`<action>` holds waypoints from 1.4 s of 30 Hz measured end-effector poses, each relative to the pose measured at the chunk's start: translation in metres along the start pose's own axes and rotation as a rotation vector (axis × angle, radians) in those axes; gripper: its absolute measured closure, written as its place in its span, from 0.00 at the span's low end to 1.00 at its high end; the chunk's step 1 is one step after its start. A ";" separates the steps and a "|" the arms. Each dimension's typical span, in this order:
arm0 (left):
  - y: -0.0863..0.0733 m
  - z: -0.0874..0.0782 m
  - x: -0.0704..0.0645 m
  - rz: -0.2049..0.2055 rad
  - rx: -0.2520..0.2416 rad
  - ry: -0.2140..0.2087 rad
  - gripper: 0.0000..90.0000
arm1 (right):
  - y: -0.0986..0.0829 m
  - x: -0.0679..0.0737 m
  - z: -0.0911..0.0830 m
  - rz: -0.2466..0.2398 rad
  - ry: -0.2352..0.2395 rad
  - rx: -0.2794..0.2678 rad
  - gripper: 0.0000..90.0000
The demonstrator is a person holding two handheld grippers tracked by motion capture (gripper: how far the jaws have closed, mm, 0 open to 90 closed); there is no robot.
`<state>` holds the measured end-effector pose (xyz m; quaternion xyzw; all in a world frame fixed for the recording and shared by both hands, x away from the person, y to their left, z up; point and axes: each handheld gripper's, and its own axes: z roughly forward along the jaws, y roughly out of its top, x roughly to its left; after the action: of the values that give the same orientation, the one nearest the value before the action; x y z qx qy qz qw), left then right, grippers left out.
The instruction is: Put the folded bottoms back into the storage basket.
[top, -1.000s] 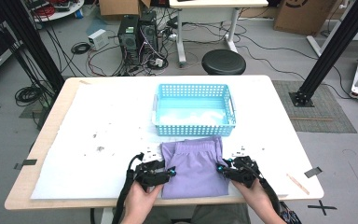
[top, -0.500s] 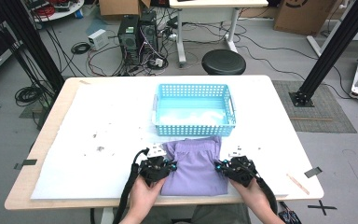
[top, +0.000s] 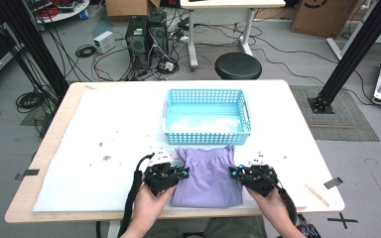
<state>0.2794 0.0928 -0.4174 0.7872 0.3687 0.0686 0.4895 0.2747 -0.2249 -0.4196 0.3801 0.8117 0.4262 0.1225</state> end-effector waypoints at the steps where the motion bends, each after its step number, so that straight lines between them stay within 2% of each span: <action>1: 0.002 -0.002 -0.001 0.011 0.001 0.000 0.95 | 0.002 0.001 -0.002 -0.002 0.002 -0.008 0.96; 7: 0.019 -0.014 -0.010 0.060 -0.034 -0.009 0.95 | 0.013 0.004 -0.014 -0.012 0.007 -0.056 0.96; 13: 0.044 -0.027 -0.011 0.075 -0.081 -0.022 0.95 | 0.033 0.003 -0.031 -0.024 0.001 -0.129 0.96; 18: 0.075 -0.036 -0.007 0.105 -0.106 -0.015 0.95 | 0.059 -0.003 -0.040 -0.034 -0.008 -0.180 0.96; 21: 0.094 -0.038 0.002 0.112 -0.120 0.004 0.95 | 0.076 -0.010 -0.040 -0.024 -0.014 -0.200 0.96; 26: 0.119 -0.031 0.019 0.106 -0.134 0.029 0.95 | 0.104 -0.025 -0.030 -0.017 -0.046 -0.208 0.96; 31: 0.139 -0.018 0.039 0.116 -0.128 0.075 0.95 | 0.127 -0.041 -0.014 -0.014 -0.089 -0.197 0.96; 32: 0.143 -0.013 0.045 0.096 -0.133 0.079 0.95 | 0.131 -0.043 -0.011 -0.011 -0.092 -0.195 0.96; 36: 0.154 0.003 0.062 0.116 -0.108 0.121 0.95 | 0.146 -0.060 0.008 -0.006 -0.125 -0.174 0.96; 42: 0.165 0.024 0.083 0.116 -0.106 0.160 0.95 | 0.159 -0.081 0.032 0.007 -0.156 -0.157 0.96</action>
<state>0.4352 0.0882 -0.3155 0.7724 0.3562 0.1789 0.4944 0.4277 -0.2092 -0.3244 0.4041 0.7625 0.4580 0.2134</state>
